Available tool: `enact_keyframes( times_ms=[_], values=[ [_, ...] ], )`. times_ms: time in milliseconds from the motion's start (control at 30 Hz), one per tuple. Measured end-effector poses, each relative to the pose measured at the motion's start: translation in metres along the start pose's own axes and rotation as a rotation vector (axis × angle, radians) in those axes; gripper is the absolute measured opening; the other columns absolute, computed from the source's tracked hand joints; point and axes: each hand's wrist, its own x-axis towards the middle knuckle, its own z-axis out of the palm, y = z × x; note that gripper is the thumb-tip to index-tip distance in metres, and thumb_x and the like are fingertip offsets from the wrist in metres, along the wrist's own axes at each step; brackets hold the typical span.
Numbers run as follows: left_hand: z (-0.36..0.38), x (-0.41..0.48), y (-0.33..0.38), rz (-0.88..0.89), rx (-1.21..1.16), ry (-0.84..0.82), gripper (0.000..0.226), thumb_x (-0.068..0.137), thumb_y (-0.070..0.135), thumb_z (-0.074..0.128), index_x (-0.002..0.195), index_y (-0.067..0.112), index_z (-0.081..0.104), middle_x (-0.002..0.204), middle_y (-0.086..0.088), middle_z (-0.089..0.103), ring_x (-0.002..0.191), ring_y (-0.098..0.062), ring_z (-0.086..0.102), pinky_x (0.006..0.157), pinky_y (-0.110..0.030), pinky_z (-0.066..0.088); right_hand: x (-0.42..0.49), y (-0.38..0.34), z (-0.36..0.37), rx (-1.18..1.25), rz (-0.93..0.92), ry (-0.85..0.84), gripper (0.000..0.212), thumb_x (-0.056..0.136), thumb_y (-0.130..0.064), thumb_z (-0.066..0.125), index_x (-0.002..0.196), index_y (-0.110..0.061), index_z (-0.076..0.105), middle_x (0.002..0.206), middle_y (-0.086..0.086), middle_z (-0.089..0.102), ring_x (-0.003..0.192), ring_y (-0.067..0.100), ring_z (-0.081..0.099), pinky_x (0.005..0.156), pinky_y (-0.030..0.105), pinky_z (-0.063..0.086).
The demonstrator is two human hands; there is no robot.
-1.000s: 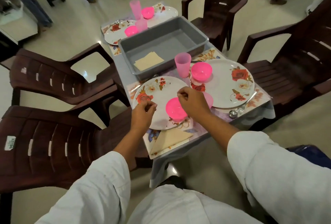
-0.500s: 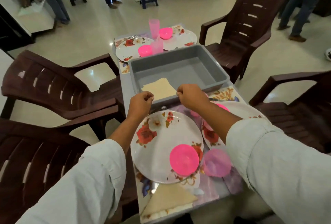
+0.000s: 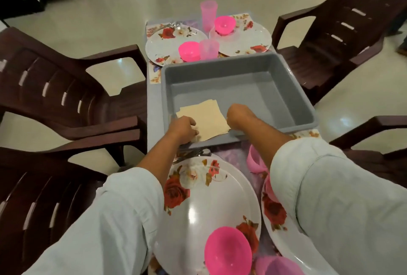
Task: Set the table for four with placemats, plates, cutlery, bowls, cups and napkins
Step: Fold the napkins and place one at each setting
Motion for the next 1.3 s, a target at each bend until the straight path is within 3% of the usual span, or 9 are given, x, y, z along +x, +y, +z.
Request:
enact_keyframes(
  times_ms=[100, 233, 333, 467, 600, 800, 933, 1133, 1300],
  values=[
    [0.006, 0.008, 0.0, 0.0, 0.053, -0.041, 0.038, 0.097, 0.019, 0.064, 0.135, 0.011, 0.062, 0.133, -0.011, 0.064, 0.118, -0.029, 0.059, 0.1, -0.034, 0.047, 0.016, 0.004, -0.006, -0.046, 0.037, -0.103, 0.023, 0.095, -0.006, 0.056, 0.115, 0.0, 0.067, 0.115, 0.017, 0.064, 0.096, 0.032, 0.059, 0.079, 0.033, 0.044],
    [0.012, 0.017, -0.001, 0.014, 0.115, -0.054, 0.034, 0.096, 0.012, 0.064, 0.13, 0.011, 0.066, 0.127, -0.011, 0.066, 0.114, -0.028, 0.061, 0.092, -0.033, 0.049, 0.037, 0.006, 0.002, -0.065, 0.134, -0.274, 0.025, 0.101, -0.014, 0.053, 0.078, -0.004, 0.056, 0.085, 0.01, 0.059, 0.068, 0.023, 0.054, 0.064, 0.03, 0.048],
    [0.015, 0.021, -0.003, 0.023, 0.147, -0.043, 0.031, 0.093, 0.009, 0.066, 0.123, 0.01, 0.07, 0.123, -0.012, 0.068, 0.111, -0.029, 0.062, 0.089, -0.032, 0.05, 0.053, 0.004, 0.011, 0.046, 0.176, -0.389, 0.037, 0.105, -0.032, 0.05, 0.075, -0.011, 0.055, 0.085, 0.006, 0.064, 0.077, 0.021, 0.059, 0.088, 0.032, 0.052],
    [0.018, 0.023, -0.002, 0.024, 0.174, -0.058, 0.033, 0.086, 0.007, 0.074, 0.119, 0.005, 0.072, 0.12, -0.015, 0.068, 0.109, -0.032, 0.063, 0.094, -0.036, 0.053, 0.053, 0.003, 0.012, 0.139, 0.239, -0.424, 0.046, 0.102, -0.042, 0.055, 0.068, -0.012, 0.051, 0.069, 0.004, 0.057, 0.058, 0.017, 0.051, 0.063, 0.029, 0.044],
    [0.022, 0.029, -0.004, 0.045, 0.224, -0.032, 0.034, 0.085, 0.014, 0.075, 0.118, 0.009, 0.07, 0.126, -0.012, 0.056, 0.109, -0.031, 0.057, 0.096, -0.042, 0.053, 0.057, 0.005, 0.011, 0.203, 0.243, -0.336, 0.04, 0.1, -0.037, 0.061, 0.071, -0.011, 0.054, 0.078, 0.006, 0.058, 0.07, 0.02, 0.054, 0.075, 0.031, 0.045],
    [0.027, 0.033, 0.0, 0.067, 0.314, -0.027, 0.06, 0.081, 0.034, 0.08, 0.128, 0.013, 0.052, 0.131, -0.008, 0.044, 0.121, -0.029, 0.04, 0.102, -0.045, 0.046, 0.056, 0.009, 0.011, 0.692, 0.396, -0.362, 0.023, 0.1, -0.016, 0.061, 0.082, -0.006, 0.052, 0.074, 0.009, 0.058, 0.053, 0.01, 0.053, 0.044, 0.018, 0.051],
    [0.021, 0.032, 0.004, 0.102, 0.379, -0.017, 0.036, 0.085, 0.024, 0.072, 0.118, 0.014, 0.061, 0.12, -0.009, 0.054, 0.11, -0.029, 0.05, 0.094, -0.042, 0.051, 0.051, 0.01, 0.008, 0.785, 0.427, -0.375, 0.028, 0.102, -0.022, 0.061, 0.081, -0.006, 0.052, 0.071, 0.006, 0.056, 0.04, 0.006, 0.051, 0.035, 0.014, 0.045],
    [0.008, 0.026, 0.008, 0.081, 0.284, 0.004, 0.027, 0.094, 0.005, 0.05, 0.108, 0.01, 0.072, 0.107, -0.012, 0.07, 0.095, -0.03, 0.064, 0.085, -0.039, 0.055, 0.051, 0.008, 0.005, 0.787, 0.422, -0.289, 0.025, 0.101, -0.034, 0.055, 0.09, -0.012, 0.054, 0.081, 0.006, 0.057, 0.058, 0.013, 0.051, 0.062, 0.022, 0.051],
    [0.006, 0.02, 0.007, 0.04, 0.177, 0.113, 0.021, 0.099, 0.013, 0.056, 0.112, 0.015, 0.073, 0.107, -0.007, 0.069, 0.095, -0.025, 0.062, 0.088, -0.041, 0.057, 0.048, 0.01, -0.003, 0.768, 0.476, -0.201, 0.037, 0.102, -0.042, 0.05, 0.093, -0.006, 0.054, 0.086, 0.011, 0.056, 0.077, 0.025, 0.056, 0.089, 0.037, 0.057]
  ],
)
